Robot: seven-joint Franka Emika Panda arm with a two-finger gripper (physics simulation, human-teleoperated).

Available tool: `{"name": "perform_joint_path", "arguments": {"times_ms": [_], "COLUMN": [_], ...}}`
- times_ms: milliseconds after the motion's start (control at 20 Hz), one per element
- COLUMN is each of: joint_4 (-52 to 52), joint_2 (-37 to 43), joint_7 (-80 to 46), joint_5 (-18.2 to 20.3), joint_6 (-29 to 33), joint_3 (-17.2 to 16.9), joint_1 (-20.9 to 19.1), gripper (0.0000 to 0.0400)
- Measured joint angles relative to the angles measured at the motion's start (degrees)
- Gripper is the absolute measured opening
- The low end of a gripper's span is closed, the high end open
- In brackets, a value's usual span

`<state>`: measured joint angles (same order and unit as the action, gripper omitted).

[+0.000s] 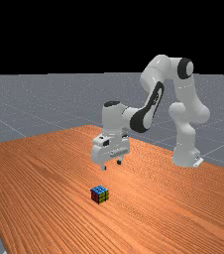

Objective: Rotate the cube till the blue face upward

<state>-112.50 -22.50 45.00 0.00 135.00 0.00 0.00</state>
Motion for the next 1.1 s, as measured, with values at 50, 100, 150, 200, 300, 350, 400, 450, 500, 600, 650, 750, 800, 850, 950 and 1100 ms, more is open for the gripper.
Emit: {"name": "perform_joint_path", "arguments": {"times_ms": [50,100,150,200,300,350,400,450,500,600,650,750,800,850,950,1100], "joint_4": [0.0,0.0,0.0,0.0,-0.7,-1.3,-1.8,-2.0,-2.2,-2.4,-2.4,-2.7,-2.8,-2.9,-3.0,-3.0], "joint_2": [0.0,0.0,0.0,0.0,0.0,-0.1,-0.2,-0.3,-0.3,-0.4,-0.4,-0.3,-0.3,-0.2,-0.2,-0.2], "joint_7": [0.0,-1.0,-1.6,-2.0,-0.9,-0.3,-0.7,-2.0,-4.1,-8.8,-11.2,-15.7,-18.0,-20.2,-24.6,-31.4], "joint_5": [0.0,0.0,0.0,0.1,0.6,1.1,1.4,1.6,1.8,1.9,2.0,2.1,2.1,2.2,2.3,2.5], "joint_6": [0.0,0.0,0.0,0.0,1.1,1.9,2.4,2.8,3.0,3.4,3.5,3.8,3.9,4.0,4.1,4.2], "joint_3": [0.0,-0.2,-0.3,-0.4,-1.1,-2.0,-3.0,-3.8,-4.4,-5.3,-5.7,-6.5,-7.0,-7.4,-8.2,-9.6], "joint_1": [0.0,0.2,0.2,0.3,-0.6,-2.1,-3.4,-4.0,-4.0,-3.2,-2.7,-1.7,-1.3,-0.8,0.0,1.4], "gripper": [0.0249,0.0308,0.0344,0.0366,0.0231,0.0140,0.0085,0.0052,0.0031,0.0012,0.0007,0.0003,0.0002,0.0001,0.0000,0.0000]}}
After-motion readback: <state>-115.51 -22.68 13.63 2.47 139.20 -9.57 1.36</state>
